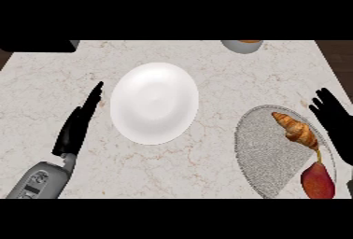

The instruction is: Pick the croissant from the placemat and place it in the plate

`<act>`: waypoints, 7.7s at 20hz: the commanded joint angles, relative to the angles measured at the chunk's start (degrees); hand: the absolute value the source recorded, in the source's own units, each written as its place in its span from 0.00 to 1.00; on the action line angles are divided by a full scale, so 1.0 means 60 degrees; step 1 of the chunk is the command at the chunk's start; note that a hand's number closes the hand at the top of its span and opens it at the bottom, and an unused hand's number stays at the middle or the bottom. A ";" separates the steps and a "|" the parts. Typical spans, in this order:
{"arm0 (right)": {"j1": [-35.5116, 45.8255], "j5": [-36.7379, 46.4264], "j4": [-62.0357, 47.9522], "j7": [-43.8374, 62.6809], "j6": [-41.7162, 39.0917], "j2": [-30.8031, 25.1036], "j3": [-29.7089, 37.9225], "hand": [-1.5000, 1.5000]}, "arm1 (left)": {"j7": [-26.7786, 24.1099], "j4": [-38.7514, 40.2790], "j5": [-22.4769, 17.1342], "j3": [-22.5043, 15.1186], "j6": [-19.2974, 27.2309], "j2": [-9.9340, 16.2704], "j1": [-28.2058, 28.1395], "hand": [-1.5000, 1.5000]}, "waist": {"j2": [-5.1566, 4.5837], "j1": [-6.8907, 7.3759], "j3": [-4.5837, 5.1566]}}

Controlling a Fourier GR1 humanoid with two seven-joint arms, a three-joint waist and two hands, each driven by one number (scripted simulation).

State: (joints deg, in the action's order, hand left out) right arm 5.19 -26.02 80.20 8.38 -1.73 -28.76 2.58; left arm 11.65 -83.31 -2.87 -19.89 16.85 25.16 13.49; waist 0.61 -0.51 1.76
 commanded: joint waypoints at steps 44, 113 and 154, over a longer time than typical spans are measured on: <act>0.1075 0.8656 0.2464 -0.4249 -0.5400 -0.4715 -0.2710 0.00 | -0.1211 -0.0652 -0.1549 0.2612 -0.1855 -0.0171 0.1012 0.50 | -0.0118 0.0075 -0.0291; 0.4644 1.0542 0.0513 -0.2448 -0.2852 0.1970 0.0449 1.00 | -0.0875 -0.1296 -0.0159 0.4045 -0.3146 -0.1260 0.0365 0.50 | -0.0043 -0.0039 -0.0284; 0.9692 0.5475 -0.7673 0.0051 0.2958 0.4793 -0.5800 0.00 | -0.0628 -0.1137 0.0132 0.3676 -0.3621 -0.1945 0.1413 0.50 | -0.0362 0.1179 -0.0291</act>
State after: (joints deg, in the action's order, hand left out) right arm 63.88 13.26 34.53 10.51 14.70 -0.01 -30.13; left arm 7.38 -90.73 -2.26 2.48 -5.14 14.03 20.20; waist -1.32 5.47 0.03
